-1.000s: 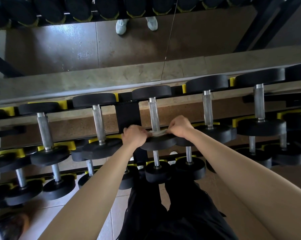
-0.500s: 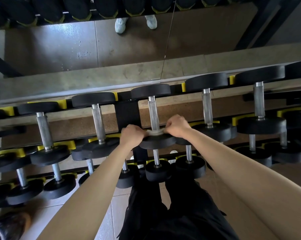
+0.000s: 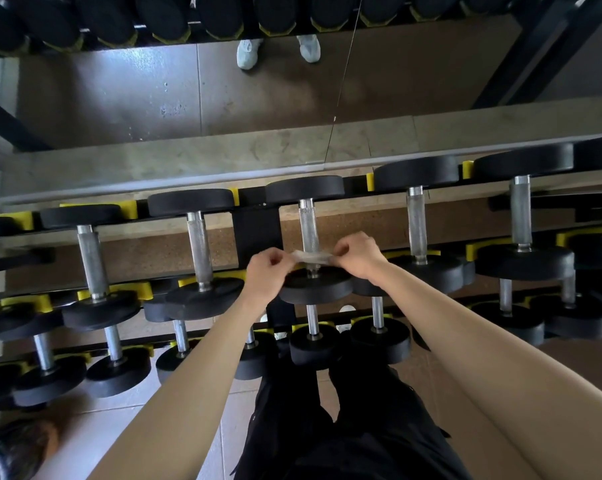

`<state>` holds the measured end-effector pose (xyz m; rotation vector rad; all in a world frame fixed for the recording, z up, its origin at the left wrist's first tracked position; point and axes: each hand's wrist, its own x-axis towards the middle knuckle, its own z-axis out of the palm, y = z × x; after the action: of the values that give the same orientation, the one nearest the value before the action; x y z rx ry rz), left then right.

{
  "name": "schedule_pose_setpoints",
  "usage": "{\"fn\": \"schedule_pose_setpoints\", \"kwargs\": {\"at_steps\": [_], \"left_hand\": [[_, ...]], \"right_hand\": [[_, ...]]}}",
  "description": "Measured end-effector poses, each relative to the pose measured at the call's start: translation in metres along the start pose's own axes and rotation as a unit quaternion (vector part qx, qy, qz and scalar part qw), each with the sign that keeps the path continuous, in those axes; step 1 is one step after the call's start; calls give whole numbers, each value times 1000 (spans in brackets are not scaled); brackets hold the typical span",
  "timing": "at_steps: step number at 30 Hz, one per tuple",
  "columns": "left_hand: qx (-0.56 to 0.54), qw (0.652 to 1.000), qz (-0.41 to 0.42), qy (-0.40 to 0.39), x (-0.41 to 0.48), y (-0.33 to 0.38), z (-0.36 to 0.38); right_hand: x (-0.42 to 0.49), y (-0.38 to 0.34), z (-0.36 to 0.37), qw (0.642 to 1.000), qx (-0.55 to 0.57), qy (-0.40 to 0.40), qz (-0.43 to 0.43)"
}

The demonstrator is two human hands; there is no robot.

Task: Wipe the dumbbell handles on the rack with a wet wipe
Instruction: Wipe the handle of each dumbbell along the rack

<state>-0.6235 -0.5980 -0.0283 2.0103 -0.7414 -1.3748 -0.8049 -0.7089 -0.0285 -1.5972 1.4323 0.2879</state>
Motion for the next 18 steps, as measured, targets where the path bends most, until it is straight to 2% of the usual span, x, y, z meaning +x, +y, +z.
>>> {"fn": "schedule_pose_setpoints", "kwargs": {"at_steps": [1,3,4,6,11,15,18], "left_hand": [[-106,994,-29,21,0,1,-3],[-295,952,-72,44,2,8,-11],[-366,926,-81,46,4,12,-16],[-440,893,-85,53,12,20,-22],[-474,870,-99,89,34,38,-16],[-473,863,-166,68,47,56,5],[-450,866,-208,67,50,68,19]], "right_hand": [[-1,-3,0,998,55,-4,-5],[-2,-8,-3,987,158,-3,1],[-1,-8,-4,981,193,3,5],[4,-8,-8,972,234,28,13],[19,-15,-15,947,308,74,44],[32,-29,-12,919,387,36,72],[36,-39,-10,876,472,-14,100]]}}
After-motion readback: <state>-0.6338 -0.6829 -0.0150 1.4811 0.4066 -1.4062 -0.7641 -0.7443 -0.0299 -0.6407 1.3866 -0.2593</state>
